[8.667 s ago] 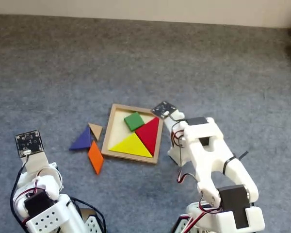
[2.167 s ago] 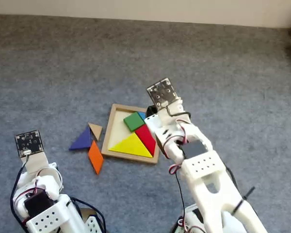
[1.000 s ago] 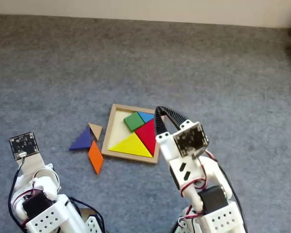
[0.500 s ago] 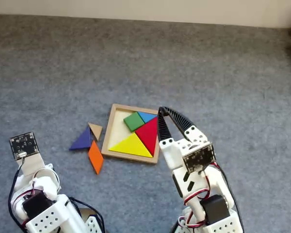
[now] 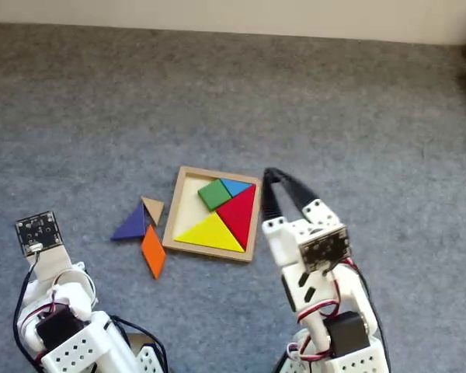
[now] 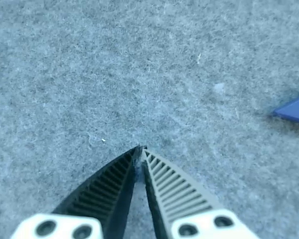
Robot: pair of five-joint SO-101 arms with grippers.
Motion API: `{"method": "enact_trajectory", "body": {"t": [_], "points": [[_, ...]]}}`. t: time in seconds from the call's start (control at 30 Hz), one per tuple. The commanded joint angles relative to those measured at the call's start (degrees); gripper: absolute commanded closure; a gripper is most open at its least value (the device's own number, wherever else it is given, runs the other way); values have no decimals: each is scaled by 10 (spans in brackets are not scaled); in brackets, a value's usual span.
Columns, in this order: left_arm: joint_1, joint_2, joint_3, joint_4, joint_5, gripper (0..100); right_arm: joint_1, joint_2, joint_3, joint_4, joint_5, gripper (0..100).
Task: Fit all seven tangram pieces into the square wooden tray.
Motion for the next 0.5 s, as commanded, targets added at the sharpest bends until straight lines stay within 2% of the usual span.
{"method": "enact_trajectory", "body": {"t": [0.0, 0.2, 0.47], "points": [[-7, -24, 11, 2, 5, 993, 70, -9, -10, -3, 6, 994], [-7, -22, 11, 2, 5, 993, 144, -9, 13, 7, 4, 993], [-5, -21, 11, 2, 5, 993, 177, -9, 102, 9, 4, 992]]}}
